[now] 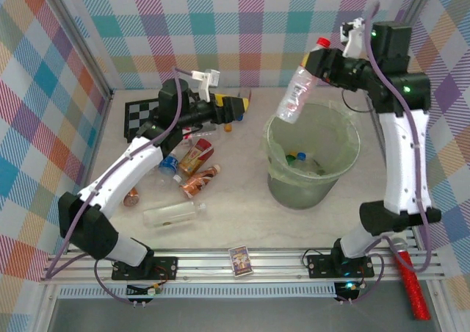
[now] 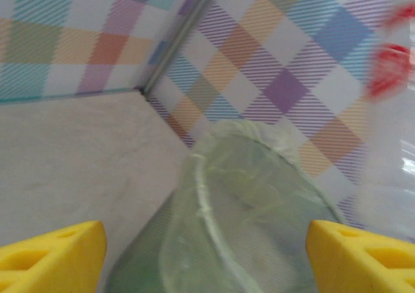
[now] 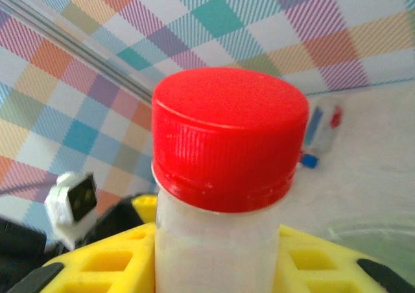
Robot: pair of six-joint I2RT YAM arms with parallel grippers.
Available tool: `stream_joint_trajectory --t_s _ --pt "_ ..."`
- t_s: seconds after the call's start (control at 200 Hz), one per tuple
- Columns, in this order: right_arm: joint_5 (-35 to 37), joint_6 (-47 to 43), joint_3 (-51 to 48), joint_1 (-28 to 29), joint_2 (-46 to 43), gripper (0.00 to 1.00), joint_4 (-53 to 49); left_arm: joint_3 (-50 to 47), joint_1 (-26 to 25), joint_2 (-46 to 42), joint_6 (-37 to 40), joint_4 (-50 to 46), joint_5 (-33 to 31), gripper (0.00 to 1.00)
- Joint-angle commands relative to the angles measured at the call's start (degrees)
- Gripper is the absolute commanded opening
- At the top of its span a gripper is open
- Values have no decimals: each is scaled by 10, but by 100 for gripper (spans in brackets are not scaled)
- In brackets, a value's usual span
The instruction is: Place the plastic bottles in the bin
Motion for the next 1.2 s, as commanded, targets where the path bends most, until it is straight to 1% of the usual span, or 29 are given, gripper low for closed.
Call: stream_joint_trajectory --t_s 0.0,0.085,0.16,0.37,0.485,0.66,0.745,0.905,1.01,1.195 --pt "82 -76 -21 4 -54 37 -88 46 13 56 39 -71 -55 79" --pt "131 -90 -68 4 -85 37 -117 88 15 105 70 -112 -103 79" --pt "158 -96 -111 5 -104 36 -136 117 16 145 90 -129 -134 78" --pt "163 -87 -251 7 -139 37 -122 212 16 267 133 -159 -205 76" --pt "158 -76 -324 18 -152 36 -96 247 17 317 142 -150 -231 74" --pt "167 -67 -404 35 -159 36 -70 306 16 386 150 -135 -261 71" --pt "178 -58 -448 40 -171 36 -53 342 16 423 151 -134 -271 70" --pt "176 -39 -522 40 -198 39 -6 413 16 493 150 -137 -282 72" --pt "184 -33 -547 40 -202 43 0 471 16 538 148 -156 -288 73" --pt "179 -36 -550 40 -224 66 -5 562 16 607 147 -201 -299 78"
